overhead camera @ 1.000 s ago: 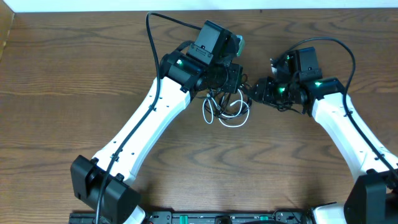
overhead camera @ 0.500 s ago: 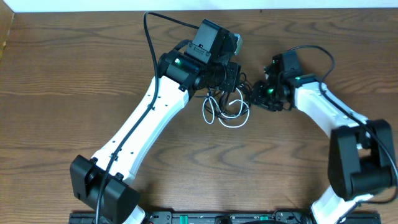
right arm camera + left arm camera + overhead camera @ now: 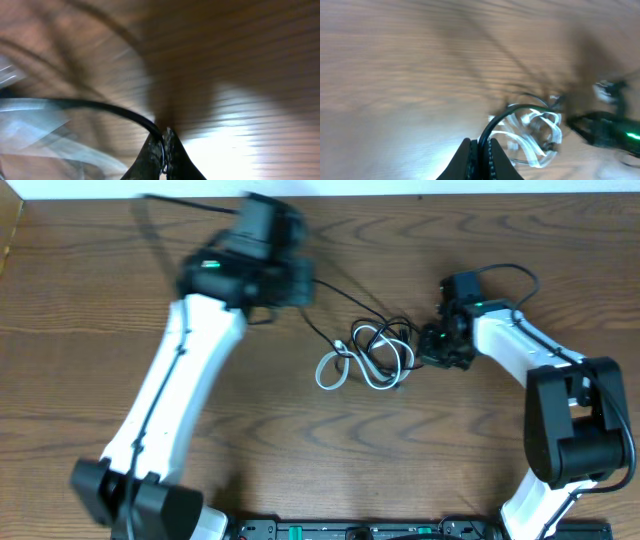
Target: Untangle cables
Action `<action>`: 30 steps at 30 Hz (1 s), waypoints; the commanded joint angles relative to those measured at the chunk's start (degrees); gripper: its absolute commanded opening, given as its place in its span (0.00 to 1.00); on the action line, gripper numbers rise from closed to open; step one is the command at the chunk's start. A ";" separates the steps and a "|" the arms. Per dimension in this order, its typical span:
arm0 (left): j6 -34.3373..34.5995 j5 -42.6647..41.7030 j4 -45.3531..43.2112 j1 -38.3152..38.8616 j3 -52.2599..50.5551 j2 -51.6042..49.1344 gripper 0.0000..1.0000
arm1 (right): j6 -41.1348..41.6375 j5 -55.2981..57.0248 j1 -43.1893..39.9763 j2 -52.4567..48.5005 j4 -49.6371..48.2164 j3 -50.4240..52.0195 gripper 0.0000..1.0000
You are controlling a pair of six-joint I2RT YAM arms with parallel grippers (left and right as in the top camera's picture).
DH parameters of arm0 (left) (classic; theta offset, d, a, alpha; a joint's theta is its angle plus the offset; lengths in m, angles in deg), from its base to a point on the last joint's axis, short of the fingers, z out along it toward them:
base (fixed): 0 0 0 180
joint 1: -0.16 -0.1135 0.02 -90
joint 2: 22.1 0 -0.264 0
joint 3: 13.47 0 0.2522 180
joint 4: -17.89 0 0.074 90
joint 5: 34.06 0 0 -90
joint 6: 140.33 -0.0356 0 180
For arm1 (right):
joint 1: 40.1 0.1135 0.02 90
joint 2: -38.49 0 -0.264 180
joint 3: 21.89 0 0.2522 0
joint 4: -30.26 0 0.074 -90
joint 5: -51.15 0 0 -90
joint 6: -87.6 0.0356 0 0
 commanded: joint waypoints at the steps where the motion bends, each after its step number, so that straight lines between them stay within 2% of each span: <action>1: 0.11 8.24 2.78 -6.93 0.48 3.65 0.08 | -3.26 4.81 -4.44 4.92 1.90 -0.42 0.01; 7: 0.02 10.08 4.31 -15.67 0.35 3.34 0.07 | -7.91 1.09 -10.23 13.27 3.39 -0.42 0.01; 15: -2.71 9.51 4.63 -16.92 0.31 3.34 0.07 | -8.15 -6.25 -16.59 23.12 4.52 -0.42 0.01; 21: -5.11 -1.62 4.66 -16.17 0.31 3.34 0.07 | -14.21 -30.86 -15.85 25.33 0.22 -1.05 0.01; 24: -6.47 -7.76 4.52 -14.67 0.31 3.34 0.08 | -14.29 -36.76 -13.64 25.44 -0.33 -4.02 0.01; 27: -6.62 -12.22 4.28 -12.24 0.31 3.34 0.17 | -14.05 -38.27 -10.88 25.44 0.68 -8.90 0.01; 28: -6.62 -13.31 4.07 -10.73 0.31 3.34 0.28 | -13.38 -38.14 -9.70 25.44 1.42 -11.65 0.01; 30: -6.62 -13.51 3.76 -8.61 0.26 3.34 0.37 | -10.88 -38.10 -8.72 25.44 1.79 -15.06 0.01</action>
